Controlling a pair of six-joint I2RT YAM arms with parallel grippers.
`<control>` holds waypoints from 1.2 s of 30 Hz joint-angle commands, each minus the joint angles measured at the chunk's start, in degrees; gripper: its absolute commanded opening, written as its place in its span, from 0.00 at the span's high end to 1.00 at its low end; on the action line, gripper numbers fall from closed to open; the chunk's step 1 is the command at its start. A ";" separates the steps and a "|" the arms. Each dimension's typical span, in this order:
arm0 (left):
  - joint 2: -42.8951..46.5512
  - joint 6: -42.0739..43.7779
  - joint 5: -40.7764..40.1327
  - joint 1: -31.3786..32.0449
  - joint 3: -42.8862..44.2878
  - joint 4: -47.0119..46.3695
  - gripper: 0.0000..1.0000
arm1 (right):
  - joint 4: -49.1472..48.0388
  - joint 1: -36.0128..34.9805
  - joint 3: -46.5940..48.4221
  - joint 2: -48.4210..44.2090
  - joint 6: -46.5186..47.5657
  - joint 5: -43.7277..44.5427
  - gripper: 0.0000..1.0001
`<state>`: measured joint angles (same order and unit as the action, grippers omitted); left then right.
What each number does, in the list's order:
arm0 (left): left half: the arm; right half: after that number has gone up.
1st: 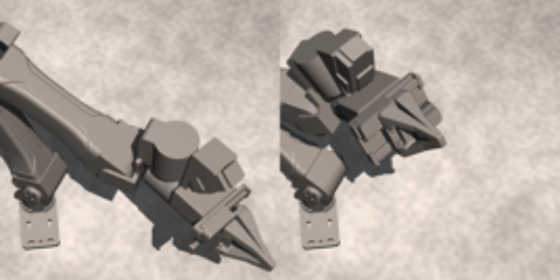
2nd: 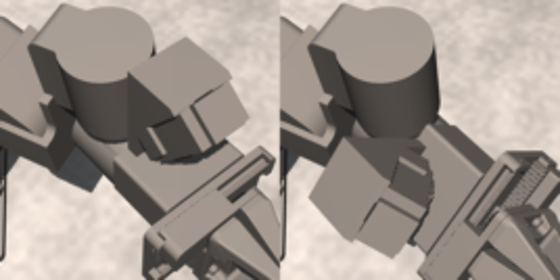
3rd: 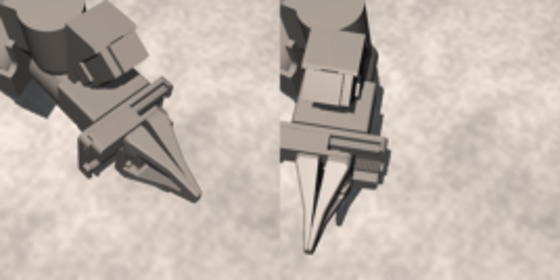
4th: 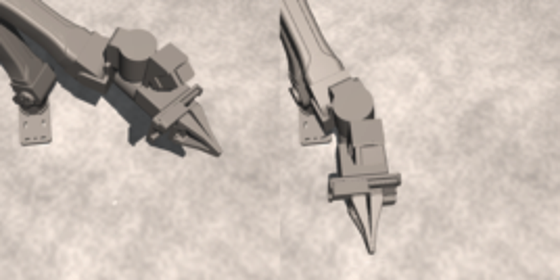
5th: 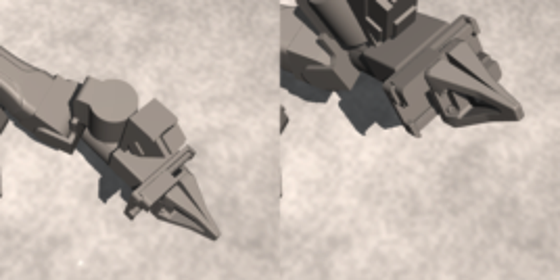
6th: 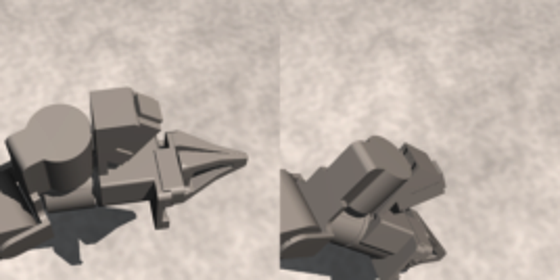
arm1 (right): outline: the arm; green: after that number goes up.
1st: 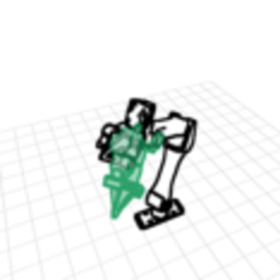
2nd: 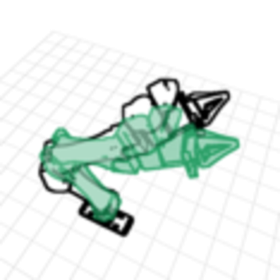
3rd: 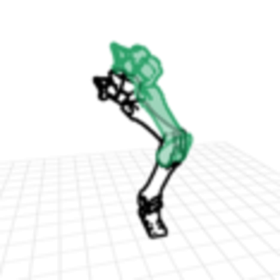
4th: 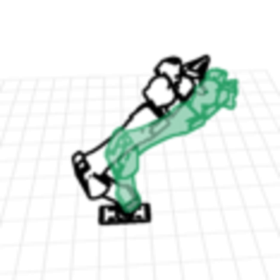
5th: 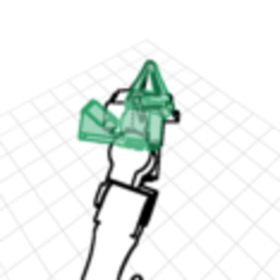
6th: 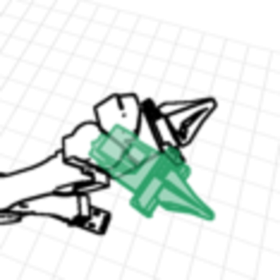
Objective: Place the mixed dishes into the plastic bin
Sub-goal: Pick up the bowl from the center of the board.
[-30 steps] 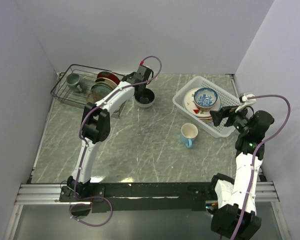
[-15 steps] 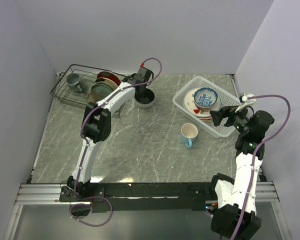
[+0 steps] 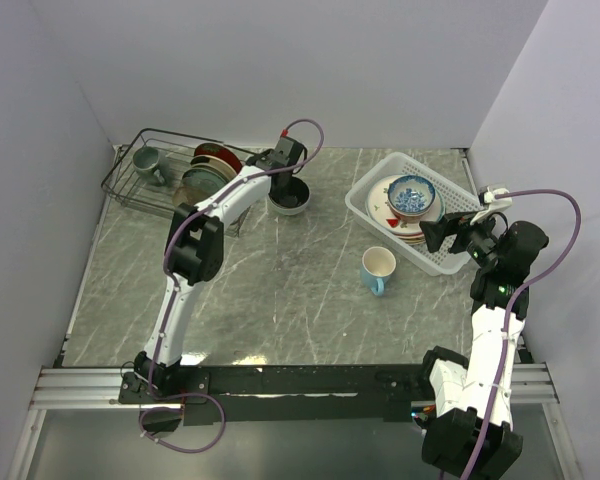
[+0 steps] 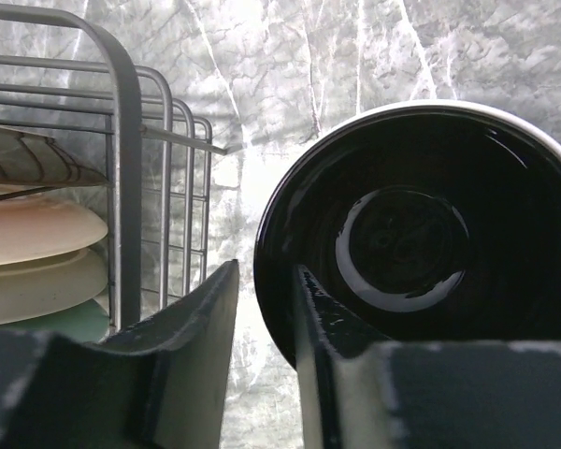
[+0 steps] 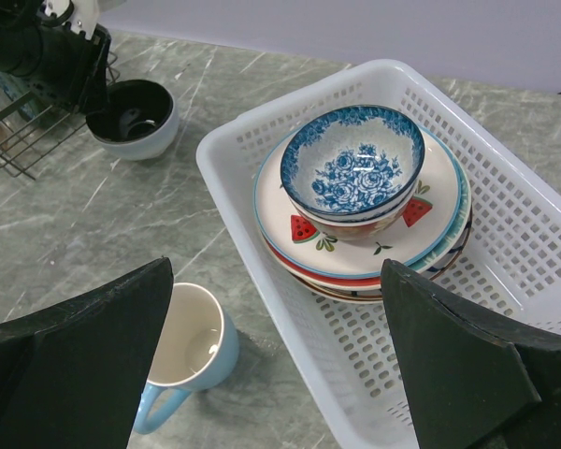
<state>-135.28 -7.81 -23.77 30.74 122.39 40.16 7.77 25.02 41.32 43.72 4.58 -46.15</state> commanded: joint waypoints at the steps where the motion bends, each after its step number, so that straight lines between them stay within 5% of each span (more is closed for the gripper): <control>1: 0.02 -0.71 0.65 -0.07 0.48 -0.61 0.69 | -1.18 0.21 1.75 -0.57 0.78 0.36 0.00; 10: 1.42 -1.06 1.01 -0.24 0.83 -0.52 0.99 | -1.09 0.21 1.83 -0.57 0.87 0.53 0.00; 19: 8.45 -3.61 7.58 -1.64 -0.65 -2.10 0.99 | -1.00 0.21 1.83 -0.75 0.96 0.45 0.00; 27: 17.85 -11.08 21.38 -5.95 -15.06 -13.43 0.99 | -1.09 0.21 1.75 -0.66 1.05 0.18 0.00; 36: 24.54 -15.39 27.19 -7.54 -24.38 -22.75 0.99 | -1.18 0.21 1.40 -0.92 1.22 0.10 0.00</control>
<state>-117.67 -19.68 -1.80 23.07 99.44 26.72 7.81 25.02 41.32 43.57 4.80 -46.15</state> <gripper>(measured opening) 0.051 0.997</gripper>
